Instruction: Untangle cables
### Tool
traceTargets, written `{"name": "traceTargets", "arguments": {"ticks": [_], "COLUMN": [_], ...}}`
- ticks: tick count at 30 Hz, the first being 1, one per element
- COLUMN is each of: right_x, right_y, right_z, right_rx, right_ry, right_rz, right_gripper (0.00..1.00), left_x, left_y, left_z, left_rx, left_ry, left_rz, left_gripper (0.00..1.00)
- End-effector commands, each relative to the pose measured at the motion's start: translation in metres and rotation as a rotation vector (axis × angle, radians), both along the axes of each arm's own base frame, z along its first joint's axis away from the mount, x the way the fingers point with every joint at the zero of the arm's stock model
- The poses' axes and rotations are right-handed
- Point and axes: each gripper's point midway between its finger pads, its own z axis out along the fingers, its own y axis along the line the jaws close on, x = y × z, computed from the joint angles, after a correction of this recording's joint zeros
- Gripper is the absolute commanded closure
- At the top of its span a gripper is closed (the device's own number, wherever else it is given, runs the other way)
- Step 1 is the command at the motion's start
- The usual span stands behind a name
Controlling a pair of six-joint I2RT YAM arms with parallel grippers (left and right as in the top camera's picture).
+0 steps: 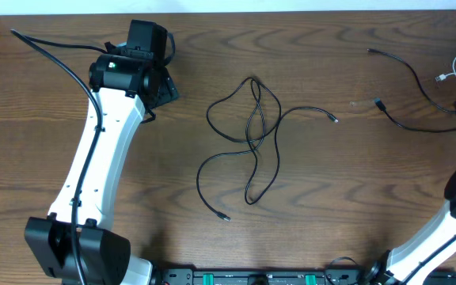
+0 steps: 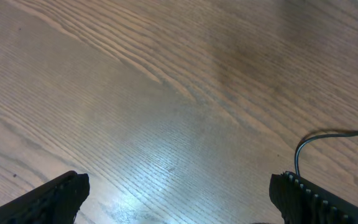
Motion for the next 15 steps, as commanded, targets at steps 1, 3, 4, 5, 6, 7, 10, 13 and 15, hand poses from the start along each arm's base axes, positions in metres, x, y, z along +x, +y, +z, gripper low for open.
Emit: {"name": "traceTargets", "arguments": {"ticks": [1, 3, 4, 5, 6, 7, 10, 13, 15], "right_x": [-0.004, -0.007, -0.009, -0.01, -0.012, -0.013, -0.017, -0.016, -0.011], "right_y": [-0.008, -0.009, -0.009, -0.008, -0.007, -0.006, -0.003, 0.001, 0.007], "right_z": [-0.024, -0.039, -0.046, -0.053, -0.059, -0.064, -0.079, -0.082, -0.082], "right_rx": [0.054, 0.074, 0.087, 0.096, 0.107, 0.115, 0.141, 0.156, 0.171], "right_ry": [0.027, 0.063, 0.083, 0.1, 0.117, 0.131, 0.172, 0.18, 0.171], "right_rz": [-0.016, -0.021, -0.023, -0.024, -0.024, -0.024, -0.021, -0.001, 0.036], "right_gripper": [0.99, 0.99, 0.99, 0.99, 0.99, 0.99, 0.99, 0.77, 0.44], "left_x": [-0.001, -0.001, -0.001, -0.001, -0.001, -0.001, -0.001, -0.001, -0.001], "left_y": [0.004, 0.004, 0.004, 0.004, 0.004, 0.004, 0.004, 0.004, 0.004], "left_z": [0.001, 0.001, 0.001, 0.001, 0.001, 0.001, 0.001, 0.001, 0.001], "left_rx": [0.015, 0.015, 0.015, 0.015, 0.015, 0.015, 0.015, 0.015, 0.015], "left_ry": [0.001, 0.001, 0.001, 0.001, 0.001, 0.001, 0.001, 0.001, 0.001], "left_rz": [0.003, 0.003, 0.003, 0.003, 0.003, 0.003, 0.003, 0.003, 0.003], "left_gripper": [0.02, 0.02, 0.02, 0.02, 0.02, 0.02, 0.02, 0.02, 0.02]}}
